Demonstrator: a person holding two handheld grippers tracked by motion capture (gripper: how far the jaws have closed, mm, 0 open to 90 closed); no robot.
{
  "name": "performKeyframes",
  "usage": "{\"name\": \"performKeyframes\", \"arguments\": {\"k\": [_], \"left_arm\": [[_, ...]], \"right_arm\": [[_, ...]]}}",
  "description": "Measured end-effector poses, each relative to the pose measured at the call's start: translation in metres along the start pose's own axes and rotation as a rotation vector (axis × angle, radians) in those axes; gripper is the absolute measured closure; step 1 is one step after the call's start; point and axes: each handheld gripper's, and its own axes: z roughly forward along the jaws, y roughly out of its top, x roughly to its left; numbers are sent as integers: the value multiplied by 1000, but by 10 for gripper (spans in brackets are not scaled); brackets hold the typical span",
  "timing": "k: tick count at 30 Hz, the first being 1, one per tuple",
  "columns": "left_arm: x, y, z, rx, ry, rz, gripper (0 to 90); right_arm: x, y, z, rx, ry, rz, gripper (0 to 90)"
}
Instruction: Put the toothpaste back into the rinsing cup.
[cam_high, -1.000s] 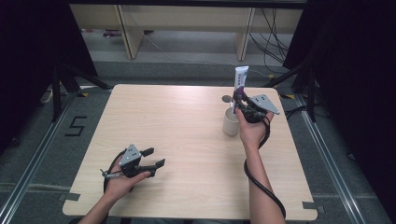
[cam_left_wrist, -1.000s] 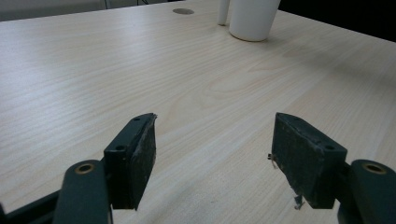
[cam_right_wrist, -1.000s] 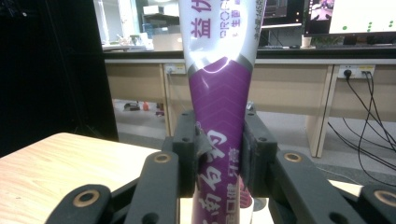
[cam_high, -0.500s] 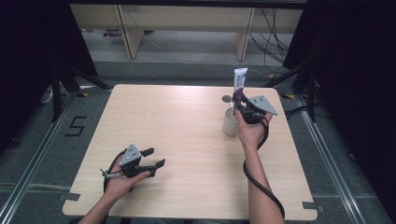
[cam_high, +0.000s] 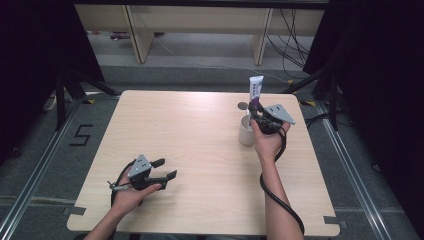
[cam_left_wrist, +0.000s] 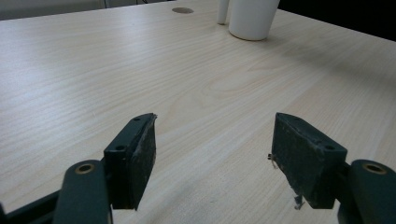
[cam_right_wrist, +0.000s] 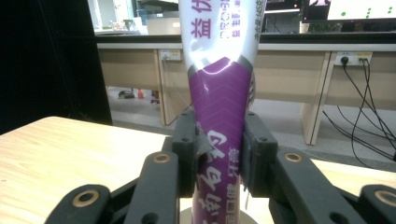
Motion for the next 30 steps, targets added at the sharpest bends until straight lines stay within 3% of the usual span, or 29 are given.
{"name": "performKeyframes", "arguments": {"k": [1,3,8,15,17,22,23,24,25,30], "left_arm": [[0,0,0,2,0,1,308],[0,0,0,3,1,1,308],[0,0,0,4,1,1,308],[0,0,0,3,0,1,307],[0,0,0,2,0,0,307],[0,0,0,3,1,0,307],[0,0,0,3,0,-1,307],[1,0,0,2,0,-1,307],[1,0,0,2,0,-1,307],[1,0,0,2,-1,-1,307]], "right_arm": [[-1,-1,1,-8,2,-10,712],[1,-2,1,-3,2,14,713],[-1,-4,2,19,3,-8,712],[-1,-7,3,20,2,-4,712],[1,-8,2,31,-9,24,711],[-2,-10,3,45,-1,-10,712],[-1,-11,2,48,-6,14,712],[-2,-12,3,41,-7,-4,712],[-1,-13,3,45,-4,17,712],[0,-14,3,67,-8,14,711]]}}
